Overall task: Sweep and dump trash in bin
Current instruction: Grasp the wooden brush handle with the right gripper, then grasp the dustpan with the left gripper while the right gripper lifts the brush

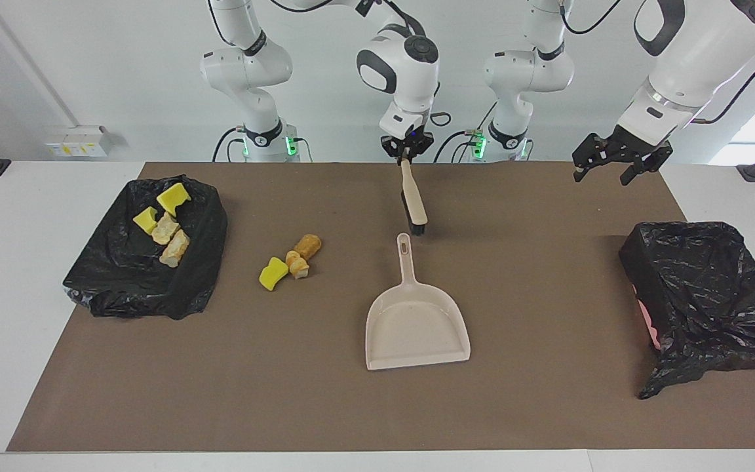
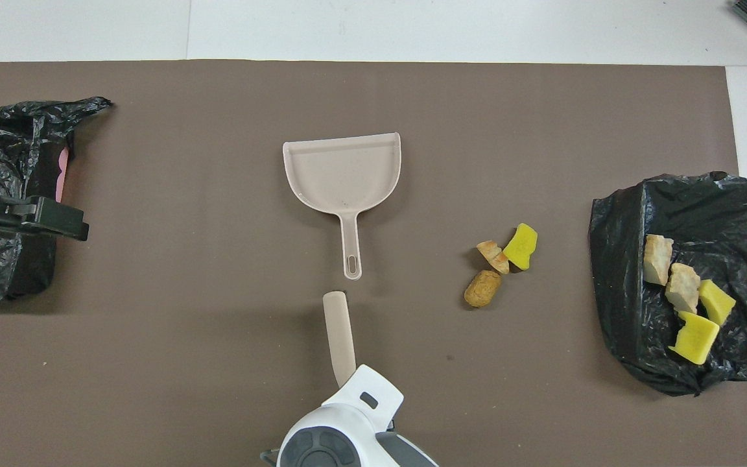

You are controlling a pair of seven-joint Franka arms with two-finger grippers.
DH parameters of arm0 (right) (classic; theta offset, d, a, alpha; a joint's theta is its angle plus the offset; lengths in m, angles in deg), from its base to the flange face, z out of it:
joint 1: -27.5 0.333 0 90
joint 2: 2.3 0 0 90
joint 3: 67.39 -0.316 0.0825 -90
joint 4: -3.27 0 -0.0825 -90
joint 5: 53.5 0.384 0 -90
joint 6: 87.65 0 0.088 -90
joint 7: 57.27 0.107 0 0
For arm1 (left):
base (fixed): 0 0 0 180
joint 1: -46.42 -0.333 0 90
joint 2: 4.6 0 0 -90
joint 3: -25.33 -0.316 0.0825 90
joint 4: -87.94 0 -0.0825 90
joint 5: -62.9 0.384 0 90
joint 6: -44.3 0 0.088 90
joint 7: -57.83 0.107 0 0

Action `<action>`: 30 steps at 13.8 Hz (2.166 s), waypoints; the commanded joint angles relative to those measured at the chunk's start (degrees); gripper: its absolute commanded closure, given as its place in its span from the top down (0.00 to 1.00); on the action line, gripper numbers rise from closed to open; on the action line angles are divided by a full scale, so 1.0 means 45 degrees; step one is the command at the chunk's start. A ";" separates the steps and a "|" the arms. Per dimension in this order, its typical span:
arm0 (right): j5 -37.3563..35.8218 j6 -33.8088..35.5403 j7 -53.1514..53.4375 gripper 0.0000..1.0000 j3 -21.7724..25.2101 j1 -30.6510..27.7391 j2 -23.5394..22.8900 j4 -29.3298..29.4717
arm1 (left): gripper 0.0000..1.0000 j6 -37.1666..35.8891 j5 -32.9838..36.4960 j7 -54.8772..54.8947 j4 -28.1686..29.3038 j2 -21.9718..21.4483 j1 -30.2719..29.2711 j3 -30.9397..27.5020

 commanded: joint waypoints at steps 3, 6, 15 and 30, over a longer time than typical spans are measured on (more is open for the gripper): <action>0.1484 0.3549 -0.3614 0.00 0.2298 -0.0364 0.3261 -0.0271 | 1.00 -0.0104 0.0218 0.0131 -0.0049 -0.0033 -0.0151 0.0108; 0.0863 0.3748 -0.5138 0.00 0.3534 -0.1647 0.3655 -0.0271 | 1.00 -0.0104 0.0218 0.0131 -0.0049 -0.0033 -0.0151 0.0089; -0.3825 0.0919 -0.6804 0.00 0.3476 -0.5168 0.0769 -0.1031 | 1.00 0.0344 0.0159 0.0171 0.0010 -0.0191 0.0258 0.0283; -0.3263 -0.1117 -0.5162 0.00 0.3359 -0.3726 -0.0115 -0.2557 | 1.00 0.4715 0.0198 -0.3828 -0.0049 0.3871 0.5141 0.0283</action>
